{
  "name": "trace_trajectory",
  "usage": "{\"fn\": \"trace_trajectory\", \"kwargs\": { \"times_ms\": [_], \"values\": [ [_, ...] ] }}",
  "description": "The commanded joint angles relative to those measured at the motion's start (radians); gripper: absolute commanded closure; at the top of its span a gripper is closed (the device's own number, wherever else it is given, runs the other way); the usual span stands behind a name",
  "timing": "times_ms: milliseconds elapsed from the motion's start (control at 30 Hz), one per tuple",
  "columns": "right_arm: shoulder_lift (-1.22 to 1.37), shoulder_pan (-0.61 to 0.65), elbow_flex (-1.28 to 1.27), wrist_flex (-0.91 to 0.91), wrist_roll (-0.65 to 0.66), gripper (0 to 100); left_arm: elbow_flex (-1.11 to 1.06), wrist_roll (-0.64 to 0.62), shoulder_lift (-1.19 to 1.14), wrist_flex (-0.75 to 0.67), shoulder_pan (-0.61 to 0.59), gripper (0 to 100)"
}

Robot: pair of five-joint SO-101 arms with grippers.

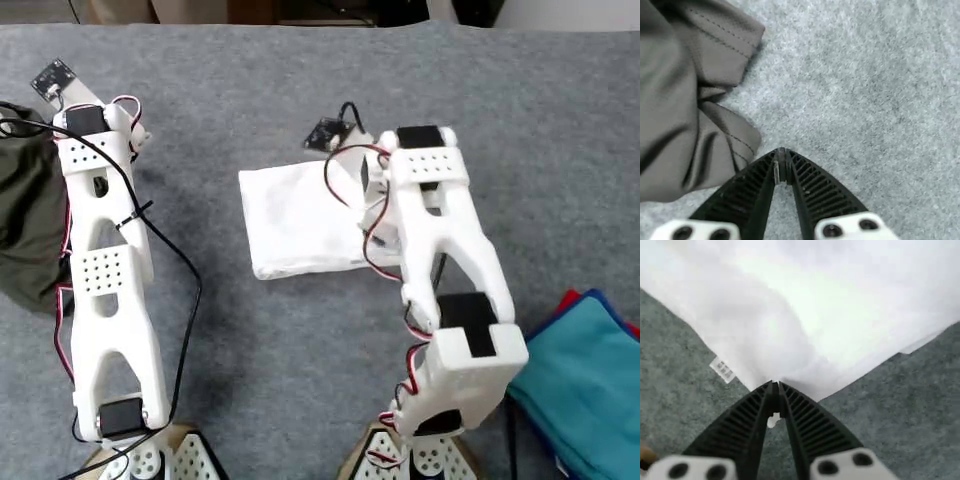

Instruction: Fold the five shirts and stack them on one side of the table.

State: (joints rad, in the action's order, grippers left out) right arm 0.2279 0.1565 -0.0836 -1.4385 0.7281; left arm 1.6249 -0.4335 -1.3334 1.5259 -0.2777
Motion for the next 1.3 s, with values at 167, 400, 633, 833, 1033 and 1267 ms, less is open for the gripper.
{"fn": "trace_trajectory", "kwargs": {
  "times_ms": [167, 400, 633, 833, 1033, 1267],
  "values": [
    [-0.116, -0.088, -0.165, 0.032, 0.097, 99.3, 0.046, 0.006, 0.012, -0.015, 0.011, 98],
    [-0.122, -0.127, -0.177, 0.100, 0.098, 99.3, 0.046, 0.006, 0.018, -0.011, 0.011, 98],
    [-0.176, -0.157, 0.223, -0.167, 0.031, 99.3, 0.048, 0.038, 0.111, 0.077, 0.104, 98],
    [-0.128, -0.180, 0.298, -0.203, -0.210, 99.3, 0.035, 0.204, 0.260, 0.236, 0.299, 98],
    [-0.124, -0.162, 0.021, 0.006, -0.419, 99.3, -0.163, 0.222, 0.352, 0.233, 0.436, 98],
    [-0.199, -0.147, -0.174, 0.147, -0.448, 99.3, -0.221, 0.221, 0.355, 0.219, 0.500, 98]
  ]
}}
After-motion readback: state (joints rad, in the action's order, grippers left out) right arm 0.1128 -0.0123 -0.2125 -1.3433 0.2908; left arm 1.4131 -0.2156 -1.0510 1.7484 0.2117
